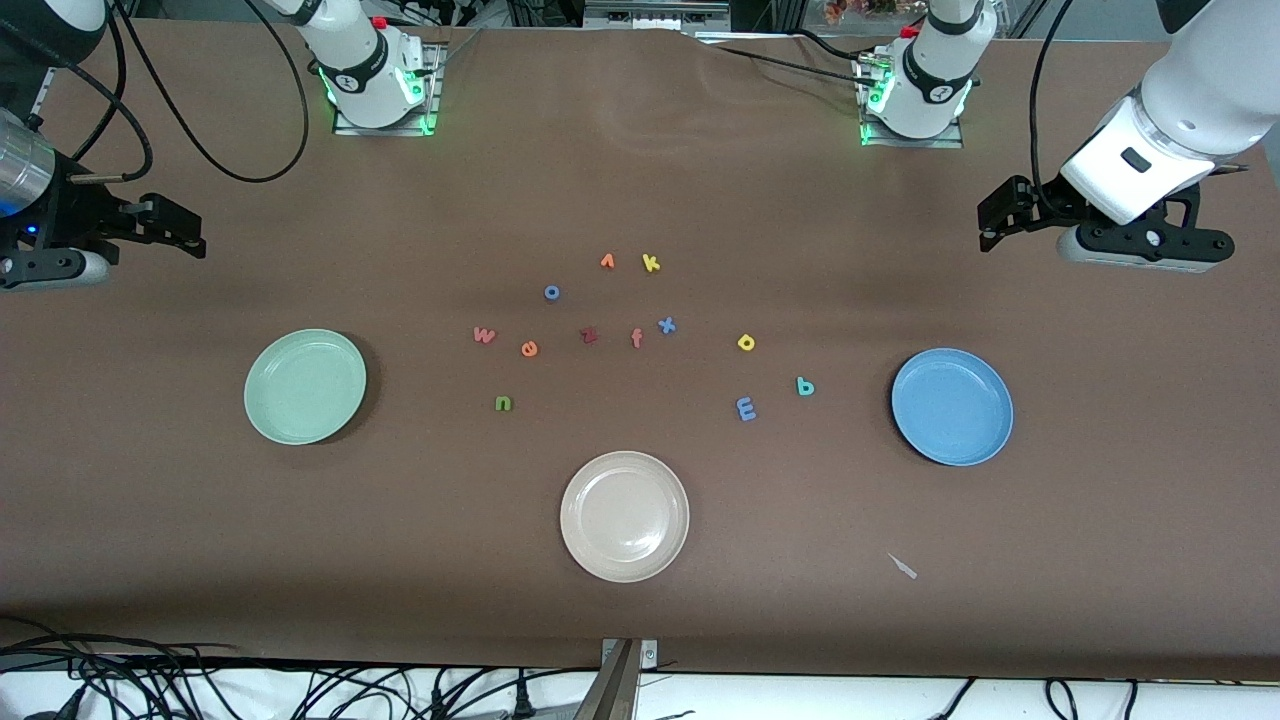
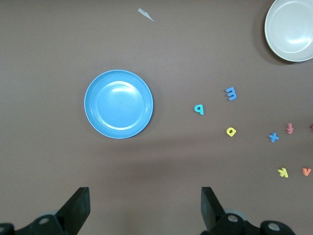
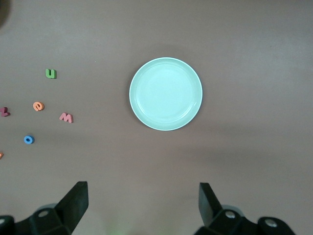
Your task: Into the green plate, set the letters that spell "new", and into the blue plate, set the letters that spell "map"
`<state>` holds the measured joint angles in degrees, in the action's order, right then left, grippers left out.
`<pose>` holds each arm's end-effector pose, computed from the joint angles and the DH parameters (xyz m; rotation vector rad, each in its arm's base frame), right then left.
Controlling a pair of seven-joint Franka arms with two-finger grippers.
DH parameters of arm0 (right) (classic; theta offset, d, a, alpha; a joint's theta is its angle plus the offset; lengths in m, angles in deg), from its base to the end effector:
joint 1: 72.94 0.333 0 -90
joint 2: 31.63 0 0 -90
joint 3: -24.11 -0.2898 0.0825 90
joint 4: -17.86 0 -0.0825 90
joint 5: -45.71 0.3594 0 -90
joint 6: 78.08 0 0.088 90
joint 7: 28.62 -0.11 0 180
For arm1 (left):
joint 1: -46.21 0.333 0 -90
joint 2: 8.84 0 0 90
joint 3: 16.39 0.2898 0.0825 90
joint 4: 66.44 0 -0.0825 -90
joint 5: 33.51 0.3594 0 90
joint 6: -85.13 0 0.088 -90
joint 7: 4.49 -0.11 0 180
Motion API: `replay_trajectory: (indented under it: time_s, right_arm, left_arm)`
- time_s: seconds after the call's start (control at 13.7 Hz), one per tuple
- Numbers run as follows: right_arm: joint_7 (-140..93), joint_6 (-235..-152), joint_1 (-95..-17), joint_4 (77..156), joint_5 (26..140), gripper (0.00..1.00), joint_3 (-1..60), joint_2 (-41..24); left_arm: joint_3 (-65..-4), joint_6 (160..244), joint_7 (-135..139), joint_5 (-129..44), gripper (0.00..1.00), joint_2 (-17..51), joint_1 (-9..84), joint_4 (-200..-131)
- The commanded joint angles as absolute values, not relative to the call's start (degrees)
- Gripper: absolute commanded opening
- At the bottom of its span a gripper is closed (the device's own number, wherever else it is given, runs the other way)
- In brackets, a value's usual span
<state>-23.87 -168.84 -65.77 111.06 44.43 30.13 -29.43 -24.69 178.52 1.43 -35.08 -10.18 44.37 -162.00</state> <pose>0.5378 0.0093 0.5511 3.1110 0.1621 -0.1271 0.5178 -0.0963 0.5691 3.1178 -0.1119 -0.0280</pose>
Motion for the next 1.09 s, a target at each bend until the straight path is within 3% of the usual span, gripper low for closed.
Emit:
replay_trajectory:
  time_s: [0.0, 1.02]
  right_arm:
    - [-24.1, -168.2, -66.0, 110.7, 45.4, 1.0, 30.2, -29.5]
    - [-24.0, -168.1, -66.0, 110.7, 45.4, 1.0, 30.2, -29.5]
  left_arm:
    - [-24.8, 178.1, 0.3, -33.9, 1.0, -11.1, 44.4, -162.7]
    - [-25.9, 177.9, 0.3, -33.9, 1.0, -11.1, 44.8, -162.7]
